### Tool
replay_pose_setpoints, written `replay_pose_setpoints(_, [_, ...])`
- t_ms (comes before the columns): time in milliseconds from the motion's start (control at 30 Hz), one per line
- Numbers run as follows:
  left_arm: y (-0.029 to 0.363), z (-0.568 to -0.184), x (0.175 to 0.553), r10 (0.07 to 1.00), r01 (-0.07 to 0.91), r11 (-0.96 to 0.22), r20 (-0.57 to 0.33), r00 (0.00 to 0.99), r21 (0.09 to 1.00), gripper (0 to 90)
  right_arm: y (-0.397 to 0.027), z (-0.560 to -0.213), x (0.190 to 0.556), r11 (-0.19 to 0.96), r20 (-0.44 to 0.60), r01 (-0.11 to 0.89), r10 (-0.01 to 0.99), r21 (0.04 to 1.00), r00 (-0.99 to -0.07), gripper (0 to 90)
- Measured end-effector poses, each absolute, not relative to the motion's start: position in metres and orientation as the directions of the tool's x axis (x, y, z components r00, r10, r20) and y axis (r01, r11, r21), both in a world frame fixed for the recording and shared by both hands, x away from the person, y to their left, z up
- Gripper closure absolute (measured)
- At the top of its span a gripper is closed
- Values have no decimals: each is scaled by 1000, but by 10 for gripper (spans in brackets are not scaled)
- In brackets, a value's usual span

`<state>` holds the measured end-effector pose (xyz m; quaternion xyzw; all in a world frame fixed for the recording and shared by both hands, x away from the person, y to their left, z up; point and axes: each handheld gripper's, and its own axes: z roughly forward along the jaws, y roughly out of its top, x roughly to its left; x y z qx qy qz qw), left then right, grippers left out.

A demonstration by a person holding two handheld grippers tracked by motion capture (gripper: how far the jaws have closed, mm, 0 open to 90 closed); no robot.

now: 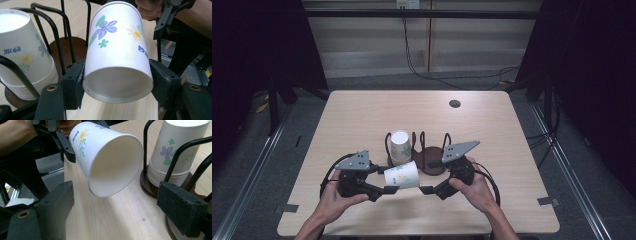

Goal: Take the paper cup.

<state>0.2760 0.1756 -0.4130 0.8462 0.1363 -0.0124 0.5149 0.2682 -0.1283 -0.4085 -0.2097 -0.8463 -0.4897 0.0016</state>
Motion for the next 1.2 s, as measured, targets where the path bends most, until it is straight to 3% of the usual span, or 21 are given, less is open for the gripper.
replay_pose_setpoints(1200, [167, -418, 270, 130, 212, -385, -174, 976, 898, 355, -121, -411, 267, 362, 274, 369, 287, 856, -918, 139])
